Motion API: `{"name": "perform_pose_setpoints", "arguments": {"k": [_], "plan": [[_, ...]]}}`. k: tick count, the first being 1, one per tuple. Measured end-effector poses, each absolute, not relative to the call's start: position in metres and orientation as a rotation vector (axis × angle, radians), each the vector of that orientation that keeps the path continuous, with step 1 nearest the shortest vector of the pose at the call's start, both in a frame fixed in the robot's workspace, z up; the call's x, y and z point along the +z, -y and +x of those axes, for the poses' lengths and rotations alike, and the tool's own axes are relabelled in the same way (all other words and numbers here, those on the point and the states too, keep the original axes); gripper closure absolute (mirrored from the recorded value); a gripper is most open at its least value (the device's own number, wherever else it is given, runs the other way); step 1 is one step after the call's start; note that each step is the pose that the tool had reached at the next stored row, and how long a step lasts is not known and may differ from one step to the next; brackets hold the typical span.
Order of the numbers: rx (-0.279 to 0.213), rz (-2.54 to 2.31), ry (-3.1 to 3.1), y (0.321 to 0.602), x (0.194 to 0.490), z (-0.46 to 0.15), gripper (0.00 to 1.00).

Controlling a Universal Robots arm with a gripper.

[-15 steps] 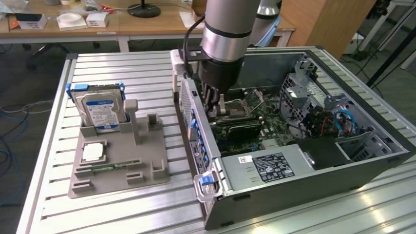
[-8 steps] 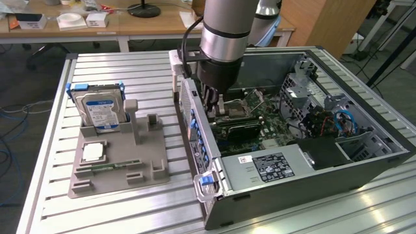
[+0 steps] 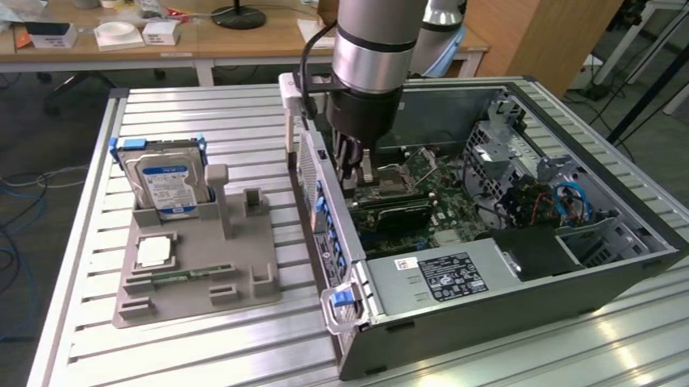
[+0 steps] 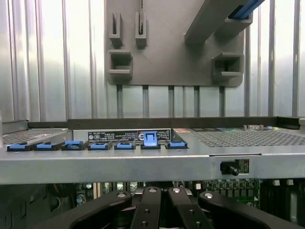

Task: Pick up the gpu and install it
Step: 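Press down on the gpu until it lock into place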

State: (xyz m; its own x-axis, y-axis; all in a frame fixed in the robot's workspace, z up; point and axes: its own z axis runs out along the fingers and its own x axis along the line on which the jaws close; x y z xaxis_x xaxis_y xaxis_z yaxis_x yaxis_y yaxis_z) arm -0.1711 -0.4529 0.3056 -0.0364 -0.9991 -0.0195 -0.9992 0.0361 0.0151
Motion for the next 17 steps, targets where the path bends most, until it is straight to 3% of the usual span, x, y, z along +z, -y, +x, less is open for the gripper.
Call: {"name": "perform_pose_setpoints", "arguments": {"k": [17], "plan": [[0.038,-2.161,-2.276,0.4534,0.2971,-0.1727,0.89]]}}
